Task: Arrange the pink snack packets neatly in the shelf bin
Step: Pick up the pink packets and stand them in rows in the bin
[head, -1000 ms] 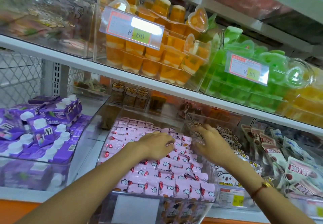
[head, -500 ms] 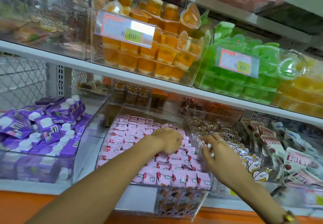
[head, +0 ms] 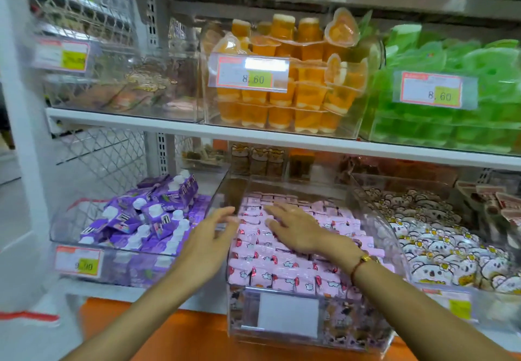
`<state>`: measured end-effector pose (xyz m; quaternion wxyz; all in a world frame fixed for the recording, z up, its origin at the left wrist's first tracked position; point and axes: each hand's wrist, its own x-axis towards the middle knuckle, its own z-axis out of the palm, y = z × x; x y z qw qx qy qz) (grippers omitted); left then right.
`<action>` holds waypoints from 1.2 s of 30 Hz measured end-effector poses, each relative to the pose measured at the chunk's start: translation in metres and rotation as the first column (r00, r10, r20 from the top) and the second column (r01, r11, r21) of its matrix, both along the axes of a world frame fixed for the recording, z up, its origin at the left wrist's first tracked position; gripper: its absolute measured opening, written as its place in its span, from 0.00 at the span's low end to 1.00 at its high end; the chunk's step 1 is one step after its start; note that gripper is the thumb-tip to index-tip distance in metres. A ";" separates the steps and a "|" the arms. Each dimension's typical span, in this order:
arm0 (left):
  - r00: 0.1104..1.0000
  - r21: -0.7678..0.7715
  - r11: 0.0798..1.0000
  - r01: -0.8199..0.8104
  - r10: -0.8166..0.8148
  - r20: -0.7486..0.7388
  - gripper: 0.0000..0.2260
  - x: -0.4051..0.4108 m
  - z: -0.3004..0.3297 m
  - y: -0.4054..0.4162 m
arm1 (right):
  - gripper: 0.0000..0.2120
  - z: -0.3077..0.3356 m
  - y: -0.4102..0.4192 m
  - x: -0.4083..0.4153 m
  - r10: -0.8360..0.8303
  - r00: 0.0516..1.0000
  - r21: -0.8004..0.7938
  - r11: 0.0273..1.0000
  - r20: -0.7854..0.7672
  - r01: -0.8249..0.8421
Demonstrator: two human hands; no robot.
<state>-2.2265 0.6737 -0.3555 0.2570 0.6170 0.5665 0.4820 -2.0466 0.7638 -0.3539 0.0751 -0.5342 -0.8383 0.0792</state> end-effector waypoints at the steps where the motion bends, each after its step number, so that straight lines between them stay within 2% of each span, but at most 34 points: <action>1: 1.000 -0.008 1.000 0.002 -0.002 -0.020 0.13 0.001 -0.001 0.000 | 0.23 -0.005 0.003 -0.003 -0.004 1.000 -0.058 0.998 0.029 0.006; 8: 0.983 0.015 0.999 -0.034 0.036 -0.178 0.12 -0.003 0.001 -0.006 | 0.22 -0.010 0.000 0.004 0.006 0.999 -0.137 0.991 0.031 -0.002; 15: 0.972 0.017 0.997 -0.069 0.071 -0.225 0.12 -0.020 0.004 -0.005 | 0.23 0.005 0.004 -0.011 0.046 0.998 -0.232 0.972 0.048 -0.033; 17: 0.979 0.002 0.998 -0.064 0.063 -0.196 0.12 -0.025 0.002 -0.005 | 0.20 0.014 0.010 -0.018 0.049 0.999 -0.166 0.985 0.001 -0.048; 20: 0.991 -0.022 0.998 -0.053 0.050 -0.126 0.10 -0.029 -0.001 -0.004 | 0.11 0.020 0.022 -0.036 0.007 0.996 0.129 0.992 -0.090 0.004; 22: 0.996 -0.031 0.999 -0.038 0.035 -0.086 0.08 -0.030 -0.003 -0.004 | 0.12 0.017 0.028 -0.048 -0.010 0.992 0.213 0.976 -0.128 0.037; 25: 1.000 -0.049 0.999 -0.006 0.007 0.010 0.07 -0.029 -0.005 -0.004 | 0.15 0.013 0.039 -0.058 -0.029 0.998 0.165 0.986 -0.052 0.038; 28: 1.000 -0.055 0.999 -0.001 0.003 0.030 0.07 -0.027 -0.008 -0.005 | 0.13 0.014 0.048 -0.060 -0.082 0.994 0.116 0.989 -0.074 0.090; 34: 0.997 -0.072 0.997 0.013 -0.008 0.077 0.06 -0.030 -0.008 -0.002 | 0.08 0.022 0.056 -0.051 -0.106 0.939 -0.215 0.976 -0.328 0.035; 36: 0.997 -0.078 0.997 0.023 -0.017 0.079 0.06 -0.030 -0.007 -0.002 | 0.10 0.022 0.054 -0.050 -0.034 0.975 -0.098 0.995 -0.219 0.013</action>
